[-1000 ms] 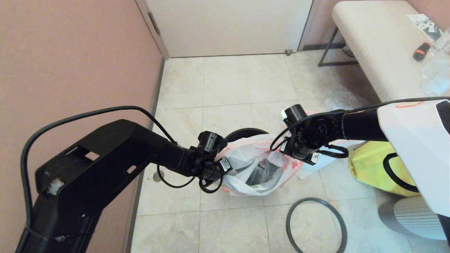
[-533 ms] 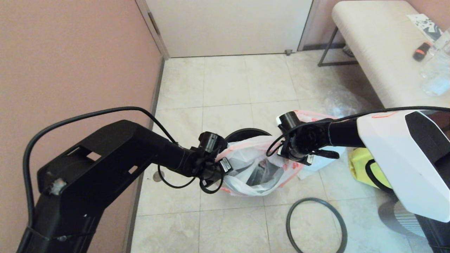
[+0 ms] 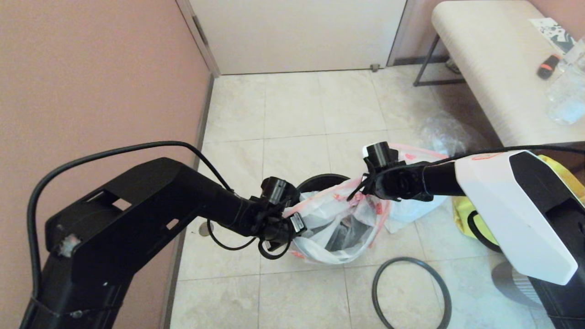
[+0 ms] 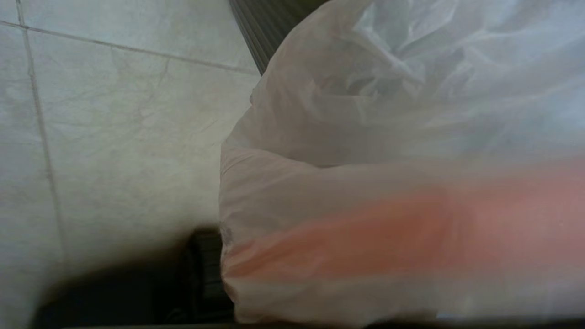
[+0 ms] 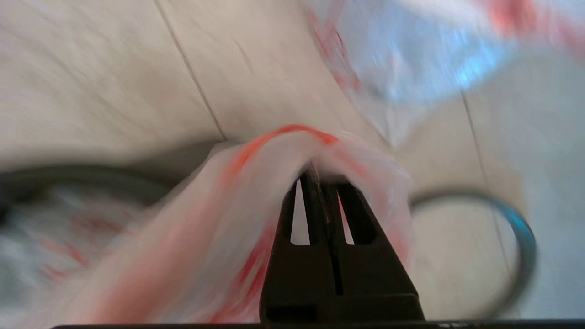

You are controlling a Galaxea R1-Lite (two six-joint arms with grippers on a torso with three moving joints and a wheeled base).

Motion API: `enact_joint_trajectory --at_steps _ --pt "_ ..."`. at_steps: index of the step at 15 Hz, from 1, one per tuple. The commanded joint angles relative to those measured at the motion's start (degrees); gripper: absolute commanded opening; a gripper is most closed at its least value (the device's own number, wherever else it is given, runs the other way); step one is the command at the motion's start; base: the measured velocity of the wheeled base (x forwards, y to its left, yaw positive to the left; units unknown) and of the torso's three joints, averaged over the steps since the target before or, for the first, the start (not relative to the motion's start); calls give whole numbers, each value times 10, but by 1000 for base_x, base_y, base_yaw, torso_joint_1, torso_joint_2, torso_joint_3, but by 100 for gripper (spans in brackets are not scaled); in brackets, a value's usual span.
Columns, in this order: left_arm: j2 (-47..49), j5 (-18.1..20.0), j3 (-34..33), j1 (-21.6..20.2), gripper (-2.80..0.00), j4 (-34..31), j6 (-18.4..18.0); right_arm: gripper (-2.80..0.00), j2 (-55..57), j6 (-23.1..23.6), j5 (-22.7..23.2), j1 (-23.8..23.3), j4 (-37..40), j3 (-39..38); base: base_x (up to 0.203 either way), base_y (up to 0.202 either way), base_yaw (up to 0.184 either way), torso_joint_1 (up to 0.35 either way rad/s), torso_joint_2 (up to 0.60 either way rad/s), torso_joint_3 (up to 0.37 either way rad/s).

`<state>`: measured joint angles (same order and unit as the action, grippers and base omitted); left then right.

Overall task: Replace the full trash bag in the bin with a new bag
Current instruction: Put the new garbage bag on the trash can

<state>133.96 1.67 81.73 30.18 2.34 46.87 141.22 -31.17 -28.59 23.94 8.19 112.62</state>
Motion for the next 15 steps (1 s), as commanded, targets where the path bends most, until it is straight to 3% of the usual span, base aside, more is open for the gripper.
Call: enact_joint_trajectory --at_steps 1,4,10,12,15 --pt "-4 3 -11 4 -280 0 -11 -280 2 8 10 2 -21 1 0 0 0 0 0 0" --pt "-9 26 -23 8 -280 0 -28 -280 -7 8 14 -2 -19 0 0 0 0 0 0 0" --pt "-13 36 -32 8 -280 5 -51 -280 -35 7 27 11 3 -5 0 0 0 0 0 0" --pt "-12 36 -30 6 -280 5 -51 -280 -64 -15 36 20 49 -14 0 0 0 0 0 0" --pt "-12 36 -29 8 -280 5 -51 -280 -80 -38 92 48 138 -15 0 0 0 0 0 0"
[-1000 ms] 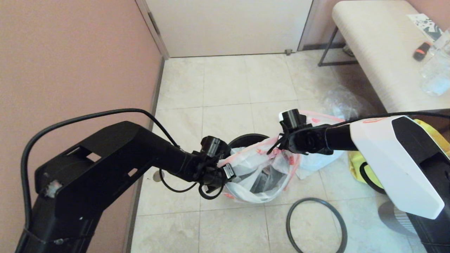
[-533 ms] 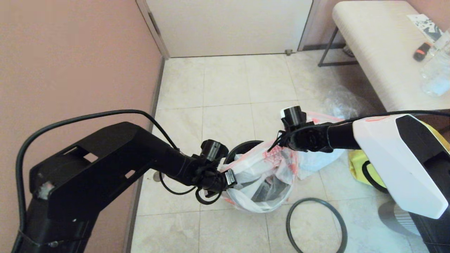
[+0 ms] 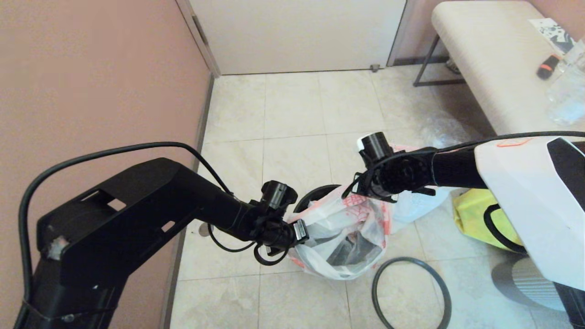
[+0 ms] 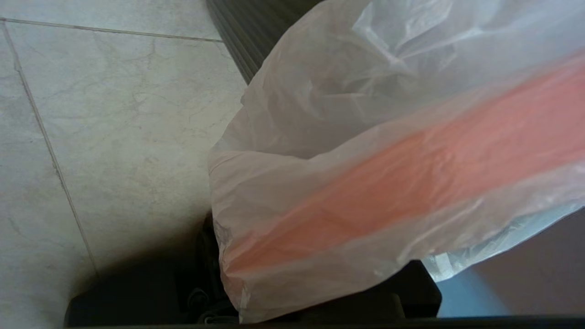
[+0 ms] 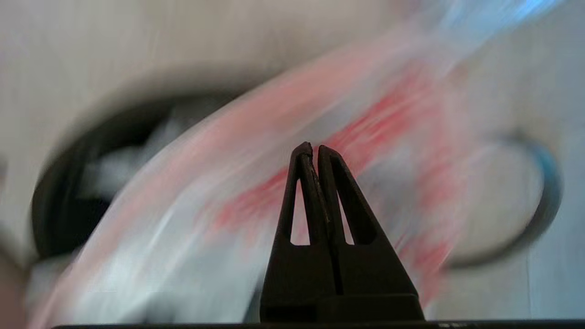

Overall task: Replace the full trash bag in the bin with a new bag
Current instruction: Put the new garbage bag on the trash can

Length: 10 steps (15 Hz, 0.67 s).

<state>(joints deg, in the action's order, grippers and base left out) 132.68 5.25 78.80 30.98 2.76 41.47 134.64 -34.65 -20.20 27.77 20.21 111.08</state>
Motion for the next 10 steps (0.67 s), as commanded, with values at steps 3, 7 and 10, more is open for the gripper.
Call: enact_joint_trajectory --at_steps 3,7,10 --pt "3 0 1 -1 -280 1 3 -280 -37 -27 14 24 22 -29 0 0 0 0 0 0" --pt "6 1 5 -2 -280 1 3 -280 -17 -30 41 32 19 -58 0 0 0 0 0 0" --pt "6 6 5 -1 -280 1 3 -280 13 -23 55 28 21 -31 0 0 0 0 0 0"
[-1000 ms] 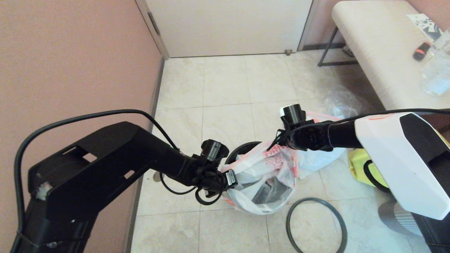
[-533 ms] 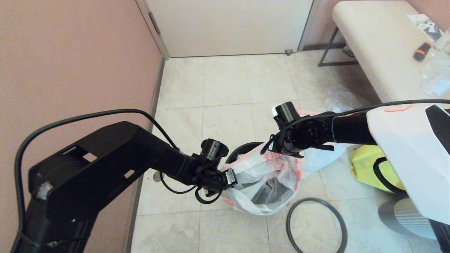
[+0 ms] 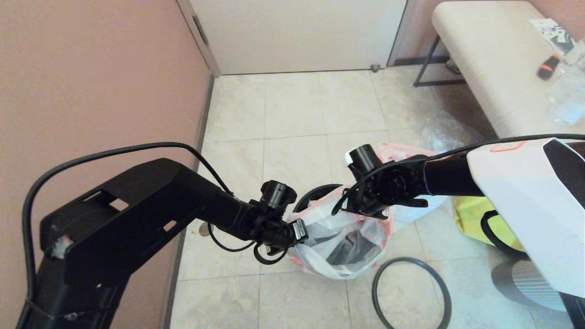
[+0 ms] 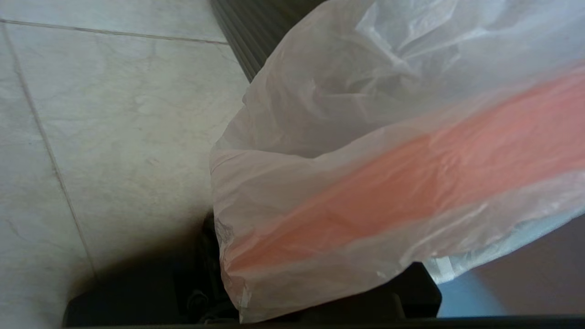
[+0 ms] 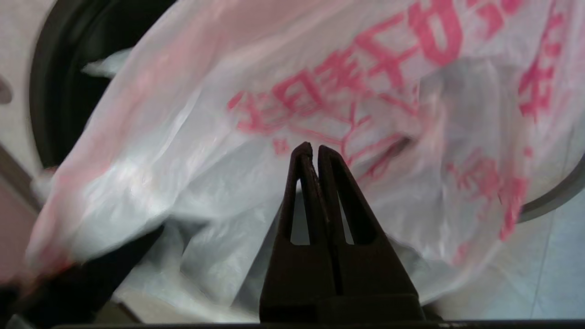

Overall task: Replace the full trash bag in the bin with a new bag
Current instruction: Put the new garbage bag on the trash can

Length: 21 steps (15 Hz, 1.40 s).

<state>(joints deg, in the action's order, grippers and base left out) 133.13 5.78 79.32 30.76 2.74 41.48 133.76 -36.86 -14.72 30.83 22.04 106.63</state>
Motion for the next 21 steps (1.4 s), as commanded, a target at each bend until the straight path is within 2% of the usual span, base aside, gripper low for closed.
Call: enact_joint_trajectory --at_steps 1,3,5,8,11,13,17,19,21 --pt "0 8 -1 0 -280 1 3 -280 27 14 12 -9 2 24 0 0 0 0 0 0" --pt "-3 15 -3 -2 -280 1 3 -280 40 35 45 -18 -2 59 0 0 0 0 0 0" --pt "-8 27 -6 -1 -280 1 3 -280 48 71 53 -23 -53 68 0 0 0 0 0 0" --pt "-17 31 -11 2 -280 1 2 -280 22 82 56 -29 -84 68 0 0 0 0 0 0" --pt "-61 30 -34 39 -280 -1 3 -280 26 101 56 -47 -120 68 0 0 0 0 0 0" --pt "-47 25 -33 36 -280 1 2 -280 33 103 66 -66 -152 68 0 0 0 0 0 0" --pt "-19 21 -19 20 -280 2 1 -280 53 107 78 -73 -153 68 0 0 0 0 0 0" --pt "-27 22 -38 20 -280 32 1 -280 72 118 82 -74 -153 68 0 0 0 0 0 0" --pt "-30 23 -83 18 -280 119 -15 -280 71 114 106 -84 -155 68 0 0 0 0 0 0"
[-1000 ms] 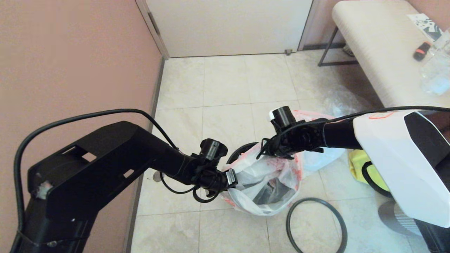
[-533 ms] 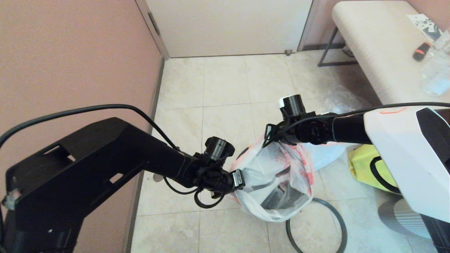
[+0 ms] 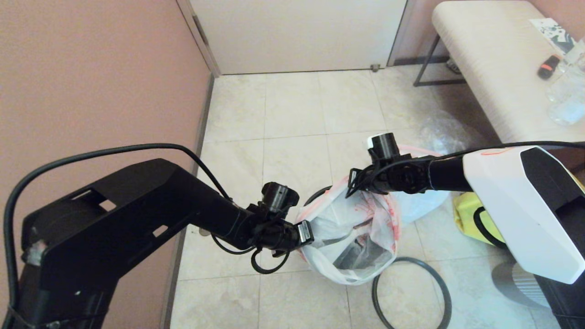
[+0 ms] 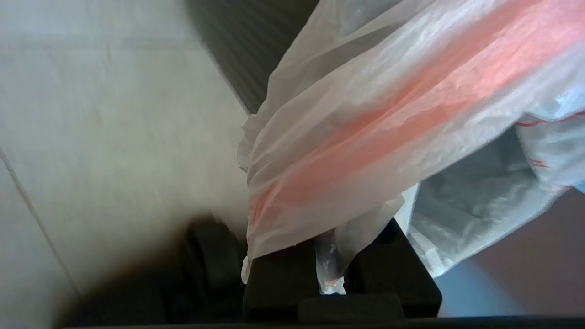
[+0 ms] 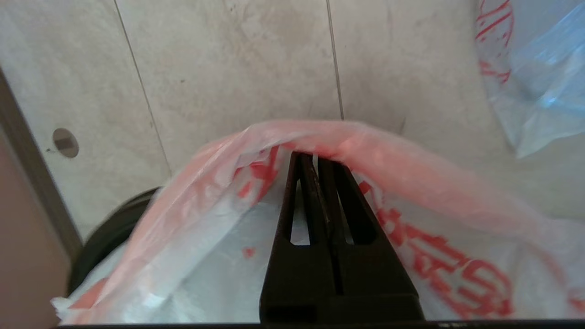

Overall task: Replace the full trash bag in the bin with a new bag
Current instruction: Put the new garbage bag on the trash can

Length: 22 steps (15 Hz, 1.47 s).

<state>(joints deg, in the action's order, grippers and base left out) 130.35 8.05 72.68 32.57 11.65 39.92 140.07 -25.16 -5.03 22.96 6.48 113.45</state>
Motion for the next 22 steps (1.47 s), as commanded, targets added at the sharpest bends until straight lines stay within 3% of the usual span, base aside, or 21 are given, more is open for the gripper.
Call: enact_joint_trajectory --at_steps 1,2,7,12,22 --pt "-4 2 -43 -3 -280 74 -18 -280 5 -11 27 -12 1 0 0 0 0 0 0 0" --pt "-4 5 -55 -13 -280 104 -31 -280 4 -19 43 -16 3 0 0 0 0 0 0 0" --pt "-9 26 -56 -21 -280 111 -58 -280 -17 -21 52 4 65 -2 0 0 0 0 0 0" --pt "-29 52 -75 -14 -280 106 -124 -280 -45 -18 93 15 81 -8 0 0 0 0 0 0" --pt "-29 48 -92 5 -280 107 -146 -280 -47 -18 101 35 54 -8 0 0 0 0 0 0"
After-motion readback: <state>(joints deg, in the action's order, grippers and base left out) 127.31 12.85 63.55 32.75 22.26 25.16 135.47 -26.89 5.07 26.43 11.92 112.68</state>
